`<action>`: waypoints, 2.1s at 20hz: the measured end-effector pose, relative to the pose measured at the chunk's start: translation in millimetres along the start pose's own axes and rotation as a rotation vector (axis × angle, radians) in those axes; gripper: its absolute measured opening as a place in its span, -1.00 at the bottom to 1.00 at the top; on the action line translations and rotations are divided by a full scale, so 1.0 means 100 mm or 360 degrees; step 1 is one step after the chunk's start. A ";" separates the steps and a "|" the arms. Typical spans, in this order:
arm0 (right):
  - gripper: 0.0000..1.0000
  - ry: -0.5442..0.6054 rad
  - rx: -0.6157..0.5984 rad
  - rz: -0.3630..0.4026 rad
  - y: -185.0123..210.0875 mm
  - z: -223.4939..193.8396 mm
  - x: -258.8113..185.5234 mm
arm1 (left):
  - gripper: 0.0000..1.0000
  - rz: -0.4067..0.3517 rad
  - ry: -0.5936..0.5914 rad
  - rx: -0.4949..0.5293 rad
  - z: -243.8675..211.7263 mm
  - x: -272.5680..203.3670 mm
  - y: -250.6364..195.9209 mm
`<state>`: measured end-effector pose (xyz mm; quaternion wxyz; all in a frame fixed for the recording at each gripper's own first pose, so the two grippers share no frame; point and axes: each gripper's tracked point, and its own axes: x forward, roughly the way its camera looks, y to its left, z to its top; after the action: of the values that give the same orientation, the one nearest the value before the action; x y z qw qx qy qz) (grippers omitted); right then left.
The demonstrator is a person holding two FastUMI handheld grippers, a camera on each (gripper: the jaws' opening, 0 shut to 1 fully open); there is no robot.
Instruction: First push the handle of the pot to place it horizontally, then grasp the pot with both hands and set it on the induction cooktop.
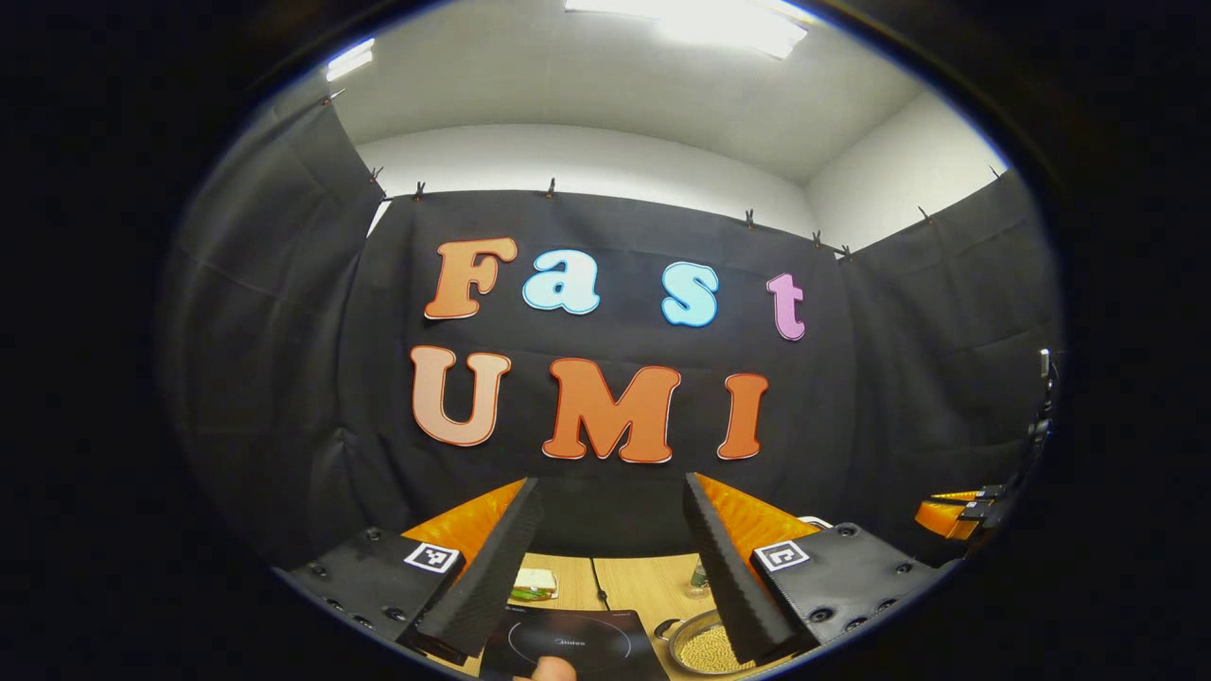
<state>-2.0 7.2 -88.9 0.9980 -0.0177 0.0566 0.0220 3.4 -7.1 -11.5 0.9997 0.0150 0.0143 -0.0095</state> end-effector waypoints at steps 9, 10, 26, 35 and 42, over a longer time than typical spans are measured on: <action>-0.89 0.0199 0.0002 0.0042 0.11 -0.69 0.01 | 0.97 0.0030 0.0001 -0.0004 -0.05 0.02 0.05; -0.89 0.0229 0.0010 0.0044 0.12 -0.78 0.02 | 0.97 0.0027 0.0003 0.0002 -0.06 0.01 0.04; -0.88 0.0720 0.0055 0.0039 0.07 -2.42 -0.32 | 0.97 0.0024 -0.0012 0.0012 -0.06 -0.02 0.06; -0.88 0.0909 0.0112 0.0033 0.03 -2.94 -0.48 | 0.95 0.0006 -0.0003 0.0018 -0.09 -0.04 0.03; -0.89 0.1001 0.0138 0.0054 0.09 -3.19 -0.44 | 0.97 0.0034 0.0046 0.0000 -0.18 0.00 0.07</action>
<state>-81.8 2.5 -400.9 0.9309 0.0199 0.3635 0.0296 2.9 0.3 -29.4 0.9995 0.0154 0.0284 0.0014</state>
